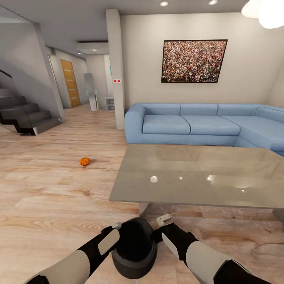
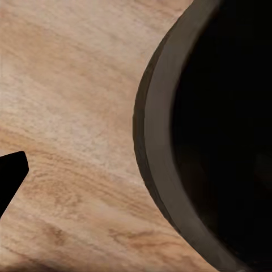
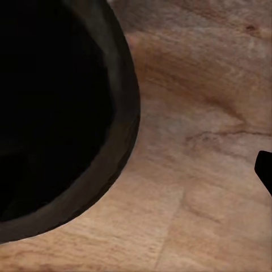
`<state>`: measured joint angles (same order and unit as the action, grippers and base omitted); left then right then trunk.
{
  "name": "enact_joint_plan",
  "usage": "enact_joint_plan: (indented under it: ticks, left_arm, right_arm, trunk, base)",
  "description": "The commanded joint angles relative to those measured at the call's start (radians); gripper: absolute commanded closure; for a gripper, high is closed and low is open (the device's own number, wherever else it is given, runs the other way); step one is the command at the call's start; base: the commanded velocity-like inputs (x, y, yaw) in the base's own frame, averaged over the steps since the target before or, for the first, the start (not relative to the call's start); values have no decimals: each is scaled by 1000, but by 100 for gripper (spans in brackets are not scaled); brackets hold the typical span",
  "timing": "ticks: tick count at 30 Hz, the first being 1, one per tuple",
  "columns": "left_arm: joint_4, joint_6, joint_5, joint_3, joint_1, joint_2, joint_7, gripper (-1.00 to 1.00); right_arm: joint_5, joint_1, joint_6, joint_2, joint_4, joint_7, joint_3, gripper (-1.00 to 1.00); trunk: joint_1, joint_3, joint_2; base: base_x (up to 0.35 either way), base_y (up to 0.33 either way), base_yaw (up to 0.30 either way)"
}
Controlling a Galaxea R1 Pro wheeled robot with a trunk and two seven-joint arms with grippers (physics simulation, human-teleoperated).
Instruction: Place each of the two pumpkins and all three candles from the living room inside a cabinet in the living room (use any cabinet), then make sure every cabinet is closed, and position the cauldron so it is next to a table in the living room.
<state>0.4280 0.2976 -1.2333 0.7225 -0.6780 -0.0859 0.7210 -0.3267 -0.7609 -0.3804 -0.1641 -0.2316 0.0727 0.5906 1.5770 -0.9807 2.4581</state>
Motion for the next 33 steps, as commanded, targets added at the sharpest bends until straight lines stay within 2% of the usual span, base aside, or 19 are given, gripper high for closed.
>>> enact_joint_plan:
  ticks: [1, 33]
  left_arm:
    - [0, 0, 0, 0, 0, 0, 0, -100]
    - [0, -1, 0, 0, 0, 0, 5, -100]
  right_arm:
    - [0, 0, 0, 0, 0, 0, 0, -100]
    - [0, 0, 0, 0, 1, 0, 0, -100]
  trunk:
    - [0, 0, 0]
    - [0, 0, 0]
  base:
    - [0, 0, 0]
    - [0, 0, 0]
